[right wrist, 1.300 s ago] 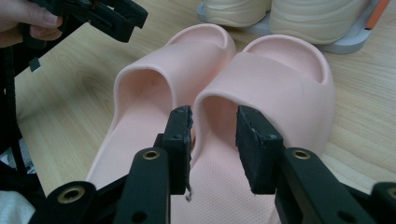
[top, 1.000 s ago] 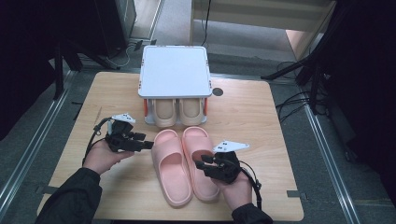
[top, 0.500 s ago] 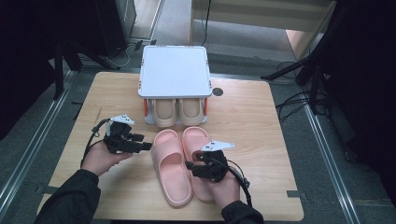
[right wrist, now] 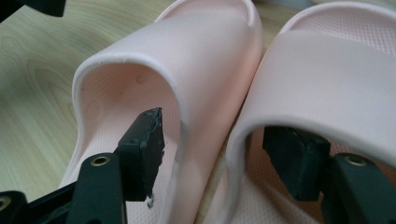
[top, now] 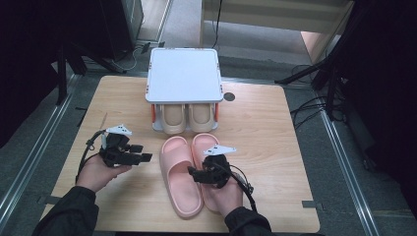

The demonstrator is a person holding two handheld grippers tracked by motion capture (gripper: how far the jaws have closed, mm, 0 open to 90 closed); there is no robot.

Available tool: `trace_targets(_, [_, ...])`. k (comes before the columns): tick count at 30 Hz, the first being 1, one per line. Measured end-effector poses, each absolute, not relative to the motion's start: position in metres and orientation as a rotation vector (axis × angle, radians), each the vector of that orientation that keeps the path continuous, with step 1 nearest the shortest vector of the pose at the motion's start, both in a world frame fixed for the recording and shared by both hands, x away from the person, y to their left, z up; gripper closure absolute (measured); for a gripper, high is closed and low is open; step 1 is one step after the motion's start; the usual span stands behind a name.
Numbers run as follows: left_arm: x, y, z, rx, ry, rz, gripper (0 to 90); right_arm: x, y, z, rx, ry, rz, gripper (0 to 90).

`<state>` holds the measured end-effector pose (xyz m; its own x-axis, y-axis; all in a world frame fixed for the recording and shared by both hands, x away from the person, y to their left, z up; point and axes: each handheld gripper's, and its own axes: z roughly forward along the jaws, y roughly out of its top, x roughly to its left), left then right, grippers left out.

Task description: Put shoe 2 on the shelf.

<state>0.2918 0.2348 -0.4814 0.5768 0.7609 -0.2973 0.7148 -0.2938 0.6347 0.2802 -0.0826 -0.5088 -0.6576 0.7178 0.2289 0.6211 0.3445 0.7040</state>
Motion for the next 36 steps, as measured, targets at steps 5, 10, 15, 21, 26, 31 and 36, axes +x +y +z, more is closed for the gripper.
trace_targets(5, [0.285,0.243,-0.481,2.042,1.198,0.092,41.6,0.285,-0.079,-0.510,1.236,2.459,1.201,40.9])
trace_targets(10, [0.279,0.248,-0.482,2.029,1.222,0.099,41.6,0.286,-0.074,-0.510,1.224,2.431,1.172,40.9])
trace_targets(15, [0.274,0.253,-0.482,2.021,1.238,0.110,41.8,0.285,-0.069,-0.512,1.181,2.419,1.127,43.6])
trace_targets(21, [0.272,0.258,-0.480,1.991,1.257,0.119,46.0,0.284,-0.064,-0.512,1.140,2.427,1.078,50.0])
trace_targets(26, [0.272,0.258,-0.479,1.991,1.255,0.103,48.4,0.285,-0.067,-0.511,1.158,2.413,1.079,63.5])
trace_targets(31, [0.272,0.258,-0.479,1.989,1.255,0.093,49.8,0.288,-0.072,-0.510,1.208,2.418,1.114,68.9])
trace_targets(36, [0.271,0.259,-0.478,1.985,1.252,0.097,50.1,0.288,-0.073,-0.509,1.227,2.423,1.122,72.8])
